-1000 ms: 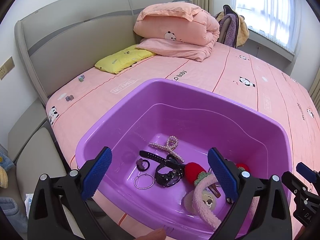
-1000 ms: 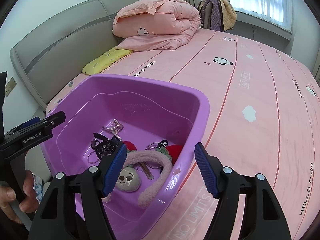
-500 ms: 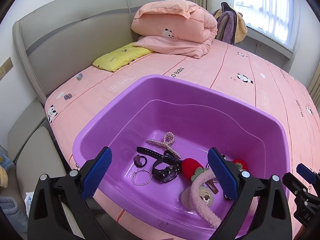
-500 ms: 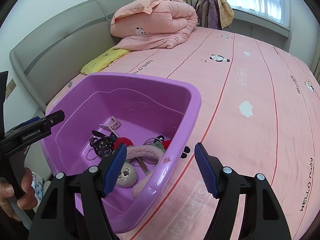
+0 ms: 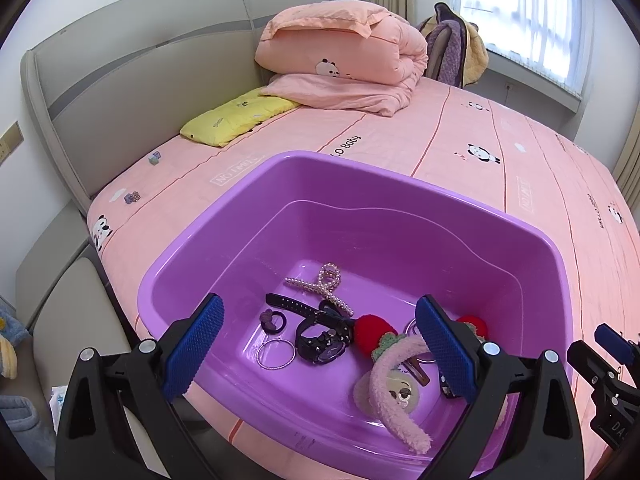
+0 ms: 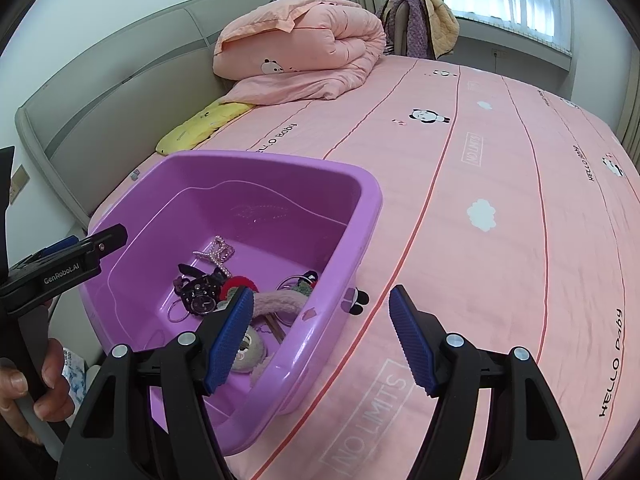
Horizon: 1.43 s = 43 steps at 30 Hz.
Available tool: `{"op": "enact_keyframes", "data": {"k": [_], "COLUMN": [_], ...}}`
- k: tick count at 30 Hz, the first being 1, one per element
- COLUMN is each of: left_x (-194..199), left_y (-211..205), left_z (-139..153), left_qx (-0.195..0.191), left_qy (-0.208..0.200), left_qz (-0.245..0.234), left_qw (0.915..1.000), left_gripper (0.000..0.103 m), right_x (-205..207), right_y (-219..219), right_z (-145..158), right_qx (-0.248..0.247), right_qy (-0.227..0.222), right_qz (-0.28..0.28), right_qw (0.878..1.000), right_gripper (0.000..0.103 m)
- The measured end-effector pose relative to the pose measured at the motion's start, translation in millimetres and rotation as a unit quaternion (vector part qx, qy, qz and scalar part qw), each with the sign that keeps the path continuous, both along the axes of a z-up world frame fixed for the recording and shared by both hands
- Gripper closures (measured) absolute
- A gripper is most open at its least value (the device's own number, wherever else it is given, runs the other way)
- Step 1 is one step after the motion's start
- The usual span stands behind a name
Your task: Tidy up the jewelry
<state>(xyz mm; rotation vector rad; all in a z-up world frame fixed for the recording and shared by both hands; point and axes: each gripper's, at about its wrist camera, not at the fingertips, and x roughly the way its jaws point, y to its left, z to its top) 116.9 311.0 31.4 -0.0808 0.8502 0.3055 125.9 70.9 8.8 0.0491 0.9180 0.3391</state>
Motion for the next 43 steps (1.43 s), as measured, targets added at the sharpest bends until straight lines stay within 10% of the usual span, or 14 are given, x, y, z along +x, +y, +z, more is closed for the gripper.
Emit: {"op": "enact_keyframes", "data": {"k": [43], "left_x": [1.4], "left_y": [-15.2], "left_z": [-1.6], "left_qx": [0.006], "left_qy": [0.013], "left_qz": [-0.006], "left_qw": [0.9999], "left_gripper": [0.008], "right_x": [-1.5], "right_y": [-4.6], "right_z": [-4.5], "right_qx": [0.006], "right_qy": [0.006], "right_qz": [-0.006], "right_qw": [1.000], "right_gripper": [0.036]}}
